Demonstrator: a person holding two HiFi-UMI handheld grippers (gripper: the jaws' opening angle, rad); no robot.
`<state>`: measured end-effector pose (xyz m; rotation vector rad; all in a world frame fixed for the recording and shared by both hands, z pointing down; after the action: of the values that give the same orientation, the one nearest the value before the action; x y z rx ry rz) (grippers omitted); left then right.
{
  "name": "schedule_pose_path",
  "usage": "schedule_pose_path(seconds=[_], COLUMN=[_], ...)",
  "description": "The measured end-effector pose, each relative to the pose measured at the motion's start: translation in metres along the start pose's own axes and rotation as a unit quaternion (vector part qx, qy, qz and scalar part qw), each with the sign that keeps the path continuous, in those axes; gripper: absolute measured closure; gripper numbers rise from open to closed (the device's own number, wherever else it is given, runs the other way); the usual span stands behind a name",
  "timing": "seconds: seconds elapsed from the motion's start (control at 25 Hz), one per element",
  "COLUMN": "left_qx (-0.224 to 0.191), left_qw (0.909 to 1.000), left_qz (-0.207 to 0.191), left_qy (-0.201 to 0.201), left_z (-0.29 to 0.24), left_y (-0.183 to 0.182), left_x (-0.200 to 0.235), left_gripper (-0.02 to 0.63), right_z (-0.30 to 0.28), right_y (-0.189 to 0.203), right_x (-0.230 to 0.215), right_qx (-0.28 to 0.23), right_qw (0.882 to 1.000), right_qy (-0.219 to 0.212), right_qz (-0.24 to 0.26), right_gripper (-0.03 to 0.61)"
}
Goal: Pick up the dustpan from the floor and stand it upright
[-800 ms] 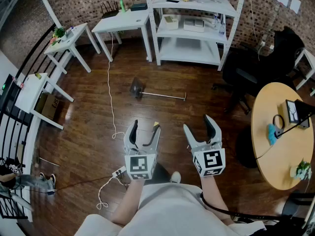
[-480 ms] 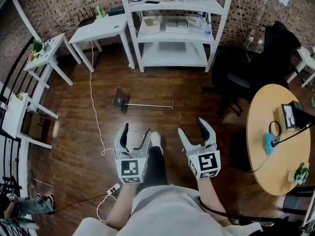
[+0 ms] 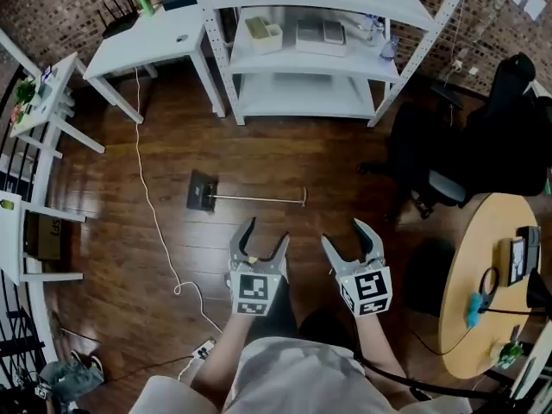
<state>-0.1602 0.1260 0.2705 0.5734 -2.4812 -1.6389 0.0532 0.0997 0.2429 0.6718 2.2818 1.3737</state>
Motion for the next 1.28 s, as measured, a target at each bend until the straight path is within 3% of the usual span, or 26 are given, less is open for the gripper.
schedule_pose_path(seconds=[0.12, 0.24, 0.44, 0.6, 0.8, 1.08, 1.28], left_qx=[0.058, 0.105, 0.184, 0.232, 0.292, 0.359, 0.394], left_qw=[0.9965, 0.9897, 0.9712, 0.9557, 0.936, 0.909, 0.8974], left_qz=[-0.042, -0.057, -0.073, -0.079, -0.078, -0.087, -0.084], left_qy=[0.043, 0.079, 0.132, 0.164, 0.181, 0.192, 0.18], left_z=[-0.061, -0.116, -0.207, -0.298, -0.421, -0.548, -0.589], left_y=[0.025, 0.061, 0.145, 0.234, 0.365, 0.549, 0.604], left_x=[0.014, 0.011, -0.016, -0.044, -0.079, -0.12, -0.131], left_gripper=[0.283, 0.3, 0.314, 0.352, 0.351, 0.351, 0.375], right_z=[-0.054, -0.097, -0.16, -0.209, -0.265, -0.334, -0.36], right_y=[0.002, 0.025, 0.105, 0.184, 0.267, 0.383, 0.407], right_x=[-0.018, -0.045, -0.092, -0.124, -0.171, -0.238, -0.258], right_qx=[0.029, 0.066, 0.125, 0.159, 0.183, 0.191, 0.181], right_qw=[0.999, 0.997, 0.99, 0.983, 0.978, 0.977, 0.978], right_qy=[-0.023, -0.033, -0.053, -0.069, -0.079, -0.068, -0.066], right_qz=[0.012, 0.007, -0.031, -0.055, -0.055, -0.072, -0.078], right_gripper=[0.304, 0.304, 0.304, 0.304, 0.304, 0.304, 0.304])
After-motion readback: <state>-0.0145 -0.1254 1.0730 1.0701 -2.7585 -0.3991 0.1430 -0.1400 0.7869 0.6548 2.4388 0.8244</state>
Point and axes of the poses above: the fingertips, and each gripper's own axes: z backward along the fingers, x to its left, y out of its underside, the point moved 9 cm from there along z, backward along the fingers, and after that the axes turned 6 degrees about -z, right-handed, at the moved point
